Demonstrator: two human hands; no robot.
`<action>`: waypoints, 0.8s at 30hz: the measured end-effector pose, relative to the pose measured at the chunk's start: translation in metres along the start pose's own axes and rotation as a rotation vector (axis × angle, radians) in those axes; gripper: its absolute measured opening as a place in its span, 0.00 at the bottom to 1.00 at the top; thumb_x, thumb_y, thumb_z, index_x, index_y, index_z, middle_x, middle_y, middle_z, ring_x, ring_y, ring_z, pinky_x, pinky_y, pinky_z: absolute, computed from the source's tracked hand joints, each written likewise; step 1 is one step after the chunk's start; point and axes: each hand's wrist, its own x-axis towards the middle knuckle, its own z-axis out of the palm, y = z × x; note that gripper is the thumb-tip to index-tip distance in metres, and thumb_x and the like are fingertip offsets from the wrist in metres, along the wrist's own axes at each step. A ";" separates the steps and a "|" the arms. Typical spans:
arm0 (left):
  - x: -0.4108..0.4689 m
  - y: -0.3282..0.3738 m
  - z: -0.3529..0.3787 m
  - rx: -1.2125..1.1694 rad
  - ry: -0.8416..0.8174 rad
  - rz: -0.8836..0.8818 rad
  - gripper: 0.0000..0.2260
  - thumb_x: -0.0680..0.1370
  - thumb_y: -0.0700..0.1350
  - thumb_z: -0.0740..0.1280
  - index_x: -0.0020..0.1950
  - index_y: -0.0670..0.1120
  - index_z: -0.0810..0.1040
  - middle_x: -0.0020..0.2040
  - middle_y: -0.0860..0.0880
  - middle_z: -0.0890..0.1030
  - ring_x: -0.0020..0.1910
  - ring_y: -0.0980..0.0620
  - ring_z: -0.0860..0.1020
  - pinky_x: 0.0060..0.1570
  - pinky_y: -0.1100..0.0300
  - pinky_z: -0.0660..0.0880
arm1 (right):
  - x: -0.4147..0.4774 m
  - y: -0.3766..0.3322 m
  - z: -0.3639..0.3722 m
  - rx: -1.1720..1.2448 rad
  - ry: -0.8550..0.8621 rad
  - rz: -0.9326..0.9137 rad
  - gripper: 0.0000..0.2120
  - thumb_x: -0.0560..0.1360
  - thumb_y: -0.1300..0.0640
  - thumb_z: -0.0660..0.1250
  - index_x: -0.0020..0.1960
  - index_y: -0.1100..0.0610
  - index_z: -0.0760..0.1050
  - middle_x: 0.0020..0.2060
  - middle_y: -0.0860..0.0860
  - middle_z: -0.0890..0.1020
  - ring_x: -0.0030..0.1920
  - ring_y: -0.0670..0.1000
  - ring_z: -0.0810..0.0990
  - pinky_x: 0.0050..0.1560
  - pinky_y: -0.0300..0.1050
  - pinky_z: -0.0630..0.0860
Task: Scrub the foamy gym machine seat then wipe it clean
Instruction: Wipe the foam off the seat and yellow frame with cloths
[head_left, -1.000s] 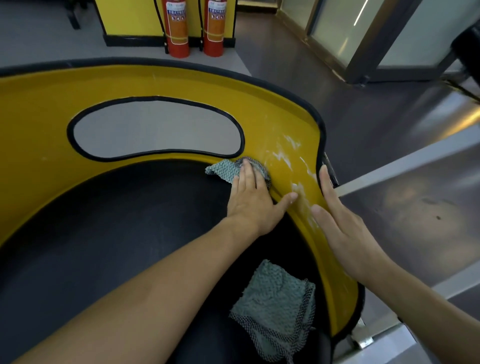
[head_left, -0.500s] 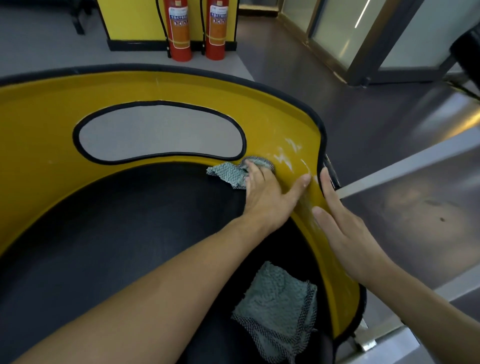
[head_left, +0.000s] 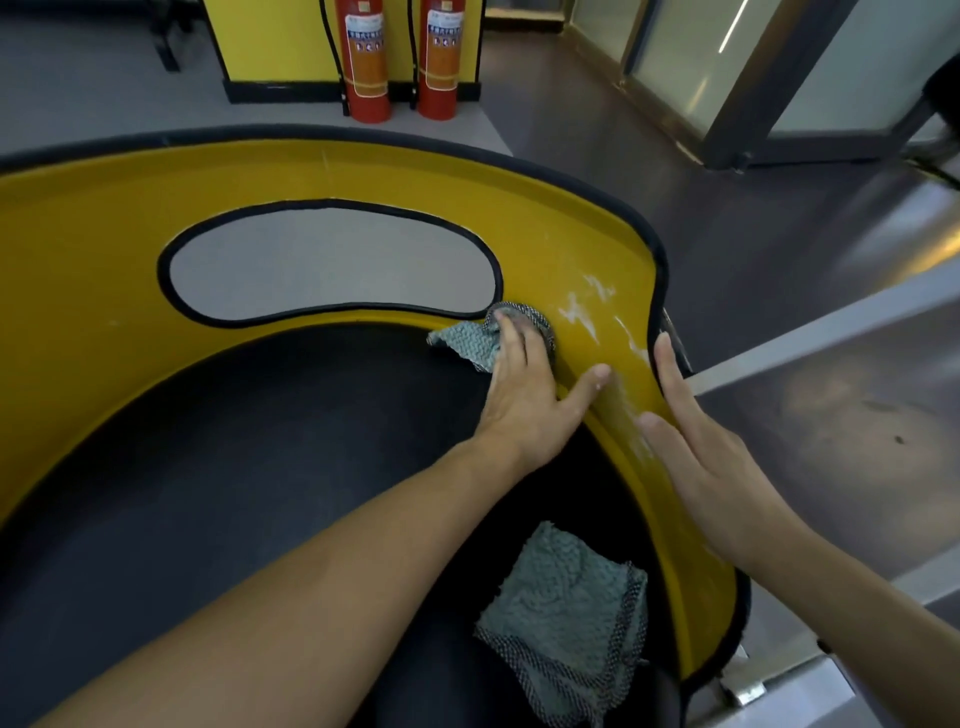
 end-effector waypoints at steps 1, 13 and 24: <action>0.000 -0.006 -0.003 0.051 -0.003 0.028 0.49 0.78 0.71 0.57 0.81 0.43 0.36 0.80 0.44 0.29 0.82 0.44 0.42 0.80 0.46 0.49 | 0.000 0.000 0.000 0.001 -0.003 0.006 0.33 0.76 0.34 0.48 0.78 0.29 0.39 0.71 0.33 0.60 0.60 0.28 0.62 0.59 0.25 0.61; 0.016 0.013 -0.011 0.433 -0.092 -0.278 0.47 0.79 0.72 0.44 0.80 0.34 0.37 0.81 0.36 0.36 0.81 0.41 0.41 0.79 0.48 0.43 | 0.000 0.003 -0.002 0.006 -0.013 -0.044 0.33 0.76 0.35 0.48 0.79 0.31 0.39 0.72 0.31 0.55 0.65 0.28 0.56 0.63 0.31 0.56; 0.003 -0.008 -0.024 0.297 0.121 0.386 0.42 0.80 0.70 0.52 0.83 0.45 0.43 0.80 0.46 0.29 0.79 0.50 0.31 0.79 0.48 0.41 | -0.001 0.001 -0.001 0.000 -0.006 -0.047 0.29 0.82 0.39 0.48 0.79 0.32 0.40 0.70 0.27 0.54 0.61 0.26 0.57 0.64 0.34 0.58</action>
